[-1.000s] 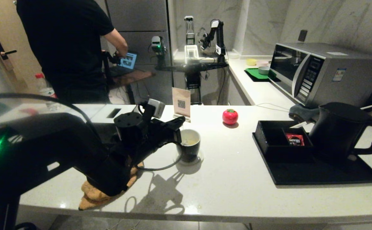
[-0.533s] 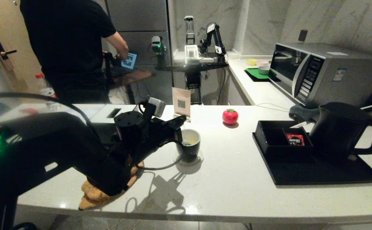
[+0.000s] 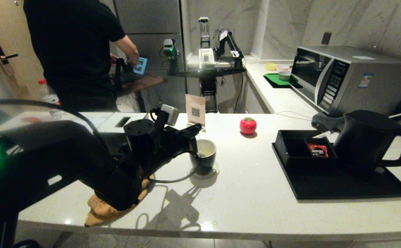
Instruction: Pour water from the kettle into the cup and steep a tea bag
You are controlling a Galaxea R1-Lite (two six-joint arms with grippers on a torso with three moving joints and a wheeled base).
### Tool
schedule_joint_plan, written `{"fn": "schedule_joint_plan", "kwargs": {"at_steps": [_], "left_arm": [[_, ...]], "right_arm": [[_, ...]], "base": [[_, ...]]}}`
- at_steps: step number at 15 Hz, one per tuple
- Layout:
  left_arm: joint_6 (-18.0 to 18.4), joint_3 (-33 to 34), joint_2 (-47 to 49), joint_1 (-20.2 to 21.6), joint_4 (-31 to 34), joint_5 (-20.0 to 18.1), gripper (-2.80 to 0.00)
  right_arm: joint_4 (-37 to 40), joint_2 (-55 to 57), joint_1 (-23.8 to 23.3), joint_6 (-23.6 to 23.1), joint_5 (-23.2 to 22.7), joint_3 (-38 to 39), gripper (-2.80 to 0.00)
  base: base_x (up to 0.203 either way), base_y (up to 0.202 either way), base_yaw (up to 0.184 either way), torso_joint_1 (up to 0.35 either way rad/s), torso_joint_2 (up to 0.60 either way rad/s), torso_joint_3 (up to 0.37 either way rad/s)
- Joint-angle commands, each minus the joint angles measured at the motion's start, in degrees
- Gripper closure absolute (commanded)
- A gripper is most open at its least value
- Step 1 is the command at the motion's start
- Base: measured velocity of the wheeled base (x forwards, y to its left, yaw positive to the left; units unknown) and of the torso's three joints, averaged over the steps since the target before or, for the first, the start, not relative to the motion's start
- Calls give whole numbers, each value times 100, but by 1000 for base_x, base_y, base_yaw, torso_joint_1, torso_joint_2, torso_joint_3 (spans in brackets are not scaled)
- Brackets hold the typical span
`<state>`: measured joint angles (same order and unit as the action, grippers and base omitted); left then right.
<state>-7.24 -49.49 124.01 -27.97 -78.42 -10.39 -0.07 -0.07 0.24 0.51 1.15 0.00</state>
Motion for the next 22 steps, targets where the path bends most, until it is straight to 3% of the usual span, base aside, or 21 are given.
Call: {"fn": "schedule_joint_plan", "kwargs": {"at_steps": [1, 10, 22], "left_arm": [[-5, -34, -85, -16, -33, -7, 0], [3, -825, -412, -16, 1105, -7, 0], [21, -737, 88, -224, 1051, -7, 0]], "right_arm": [[-1, 7, 2, 2, 0, 0, 0], [-1, 7, 2, 2, 0, 0, 0], [-1, 7, 2, 2, 0, 0, 0]], "base": [[0, 0, 0, 0, 0, 0], [0, 0, 0, 0, 0, 0], [0, 0, 0, 0, 0, 0]]}}
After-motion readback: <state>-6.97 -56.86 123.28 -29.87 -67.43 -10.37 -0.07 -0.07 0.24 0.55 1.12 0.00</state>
